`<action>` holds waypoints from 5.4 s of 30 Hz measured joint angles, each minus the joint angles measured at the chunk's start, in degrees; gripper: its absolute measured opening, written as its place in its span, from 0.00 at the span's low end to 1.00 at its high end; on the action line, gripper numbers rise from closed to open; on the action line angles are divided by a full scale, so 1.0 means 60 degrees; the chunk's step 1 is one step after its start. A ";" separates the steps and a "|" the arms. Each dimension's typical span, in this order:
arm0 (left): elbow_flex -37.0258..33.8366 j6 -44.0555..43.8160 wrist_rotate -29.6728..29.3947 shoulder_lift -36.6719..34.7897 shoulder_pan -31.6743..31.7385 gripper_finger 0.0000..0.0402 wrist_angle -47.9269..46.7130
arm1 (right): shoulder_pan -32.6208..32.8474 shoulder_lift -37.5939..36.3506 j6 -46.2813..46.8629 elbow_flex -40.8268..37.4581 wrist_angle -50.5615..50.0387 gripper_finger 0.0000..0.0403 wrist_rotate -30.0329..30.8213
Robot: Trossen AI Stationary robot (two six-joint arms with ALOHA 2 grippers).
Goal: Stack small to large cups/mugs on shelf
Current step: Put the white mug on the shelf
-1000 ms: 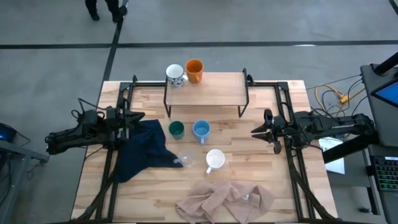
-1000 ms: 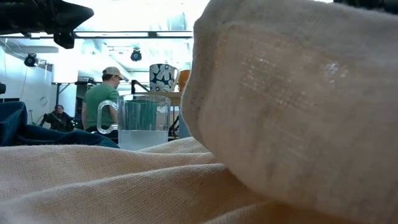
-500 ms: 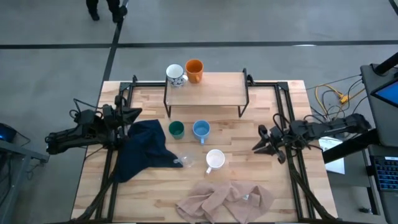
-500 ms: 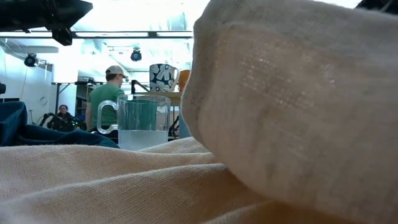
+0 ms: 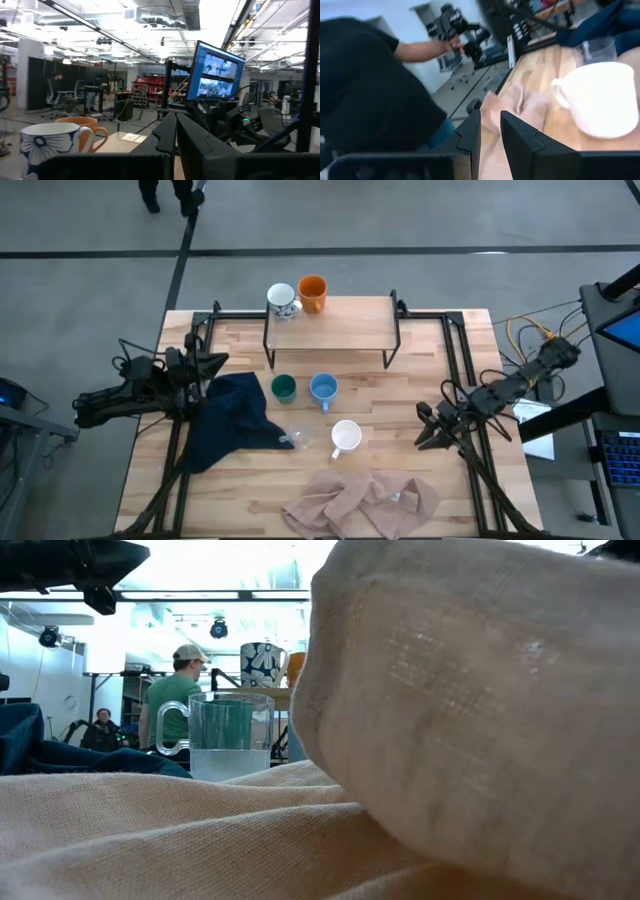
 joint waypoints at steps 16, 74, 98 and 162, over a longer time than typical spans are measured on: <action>0.0004 -0.0454 0.0799 0.0000 0.0000 0.00 0.0028 | 0.3398 0.5355 0.0733 0.1419 0.2213 0.17 0.5738; 0.0004 -0.0491 0.2467 -0.0004 0.0000 0.00 0.0073 | 0.2159 1.5710 0.3029 0.8801 0.2139 0.31 1.0123; 0.0004 -0.0484 0.2546 -0.0004 0.0000 0.00 0.0073 | 0.1738 1.6957 0.4015 0.9490 0.1995 0.31 1.0078; 0.0004 -0.0480 0.2772 -0.0004 0.0000 0.00 0.0069 | 0.1097 1.7324 0.3101 0.9857 0.1936 0.07 1.0620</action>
